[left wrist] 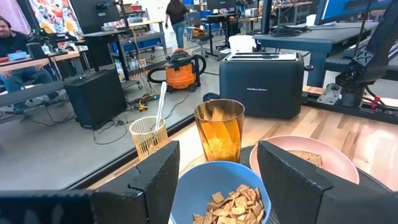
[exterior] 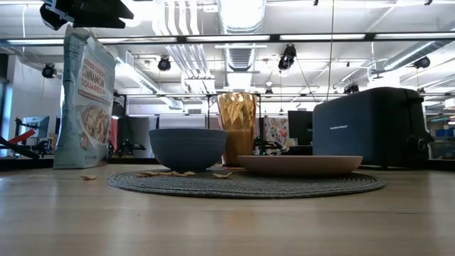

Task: Arrange a breakfast setting
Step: Put the red apple to the bottom of the blue bowl and plate on the grey table placemat, then put the blue spoon to the left the blue bowl on the gray table placemat

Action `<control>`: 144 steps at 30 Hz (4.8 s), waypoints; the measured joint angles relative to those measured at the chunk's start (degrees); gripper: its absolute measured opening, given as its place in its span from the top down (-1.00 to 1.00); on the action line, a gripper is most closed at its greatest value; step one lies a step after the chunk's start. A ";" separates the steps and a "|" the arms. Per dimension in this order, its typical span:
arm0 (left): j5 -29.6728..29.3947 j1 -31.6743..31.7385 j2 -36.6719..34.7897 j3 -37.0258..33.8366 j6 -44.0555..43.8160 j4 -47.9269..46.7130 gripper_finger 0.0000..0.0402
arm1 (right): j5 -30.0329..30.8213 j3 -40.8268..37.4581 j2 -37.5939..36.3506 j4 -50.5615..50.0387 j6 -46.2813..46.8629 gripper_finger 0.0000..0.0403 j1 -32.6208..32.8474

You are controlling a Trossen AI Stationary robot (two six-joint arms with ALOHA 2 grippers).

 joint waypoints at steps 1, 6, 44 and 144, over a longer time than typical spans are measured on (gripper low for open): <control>0.00 0.00 0.00 0.00 0.00 -0.11 0.01 | -0.37 -0.46 -0.02 0.19 -0.38 -0.09 -0.01; -0.02 0.00 0.00 0.00 0.00 -0.81 0.01 | -0.92 -1.85 -0.08 0.29 -0.94 -0.09 -0.12; -0.07 0.00 0.00 0.00 -0.20 -0.69 0.01 | 74.21 1.59 -26.11 3.44 -21.31 0.39 -2.35; 41.95 37.97 15.60 21.18 33.80 7.27 0.01 | 87.33 -0.51 -22.64 30.87 -70.38 -0.07 -34.15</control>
